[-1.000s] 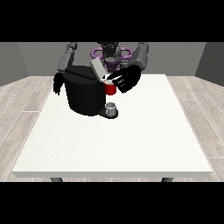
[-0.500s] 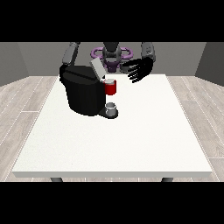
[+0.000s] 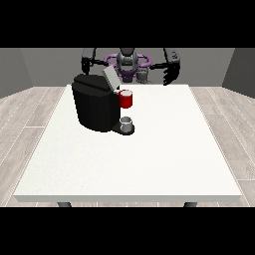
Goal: Insert the coffee pod into the coffee machine and close the lid
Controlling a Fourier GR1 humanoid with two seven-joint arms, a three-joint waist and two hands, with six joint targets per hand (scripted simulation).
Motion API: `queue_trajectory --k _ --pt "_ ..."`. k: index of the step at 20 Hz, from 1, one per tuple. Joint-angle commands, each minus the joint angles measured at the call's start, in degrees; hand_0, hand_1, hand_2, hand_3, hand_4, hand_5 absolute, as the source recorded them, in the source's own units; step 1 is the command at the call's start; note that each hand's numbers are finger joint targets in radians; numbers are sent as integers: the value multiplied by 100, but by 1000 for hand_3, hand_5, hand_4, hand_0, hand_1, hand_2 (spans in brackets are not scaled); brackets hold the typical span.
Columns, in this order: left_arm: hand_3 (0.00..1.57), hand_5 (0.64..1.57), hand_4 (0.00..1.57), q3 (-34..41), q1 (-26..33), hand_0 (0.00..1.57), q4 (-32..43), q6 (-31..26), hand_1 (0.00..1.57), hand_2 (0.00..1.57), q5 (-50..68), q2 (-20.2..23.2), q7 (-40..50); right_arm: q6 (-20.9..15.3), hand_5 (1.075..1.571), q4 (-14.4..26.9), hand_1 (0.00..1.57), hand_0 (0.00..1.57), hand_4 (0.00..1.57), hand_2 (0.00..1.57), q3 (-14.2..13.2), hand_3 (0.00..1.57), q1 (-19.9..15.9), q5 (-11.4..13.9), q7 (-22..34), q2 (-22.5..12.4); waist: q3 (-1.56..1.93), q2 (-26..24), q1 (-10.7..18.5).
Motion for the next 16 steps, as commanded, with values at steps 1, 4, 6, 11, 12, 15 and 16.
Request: queue_trajectory --k 1,4,6,11,12,15,16 --pt "0 1571 284 126 718 0 133 -33 0 0 106 66 -126 -262 1571 -850 0 0 285 0 811 0 173 159 414 183 1 -581 -125" --pt "0 1571 325 242 895 0 48 -412 0 0 351 245 45 -204 1571 -1438 0 0 209 0 669 0 109 240 749 119 6 -772 -131" --pt "0 1571 322 191 1014 0 -96 -467 0 0 337 340 -321 -528 1571 -1780 0 0 165 0 797 0 -195 300 911 189 7 -467 -60" --pt "0 1571 280 137 1060 0 -704 -593 0 0 625 290 24 -780 1571 -2625 0 0 388 0 882 0 -21 666 1326 189 11 -75 214" --pt "0 1571 295 -26 1232 0 -915 -657 0 0 628 109 28 -1010 1571 -2700 0 0 439 0 949 0 34 715 1324 189 12 -60 417" --pt "0 1571 217 -189 1518 0 -892 -659 0 0 444 140 -1057 -1218 1571 -2521 0 0 345 0 1061 0 -463 605 1393 189 9 605 469" --pt "0 1571 181 -350 1393 0 -1108 -513 0 0 427 -144 -860 -1292 1571 -2344 0 0 352 0 971 0 -597 788 1498 190 11 672 628"
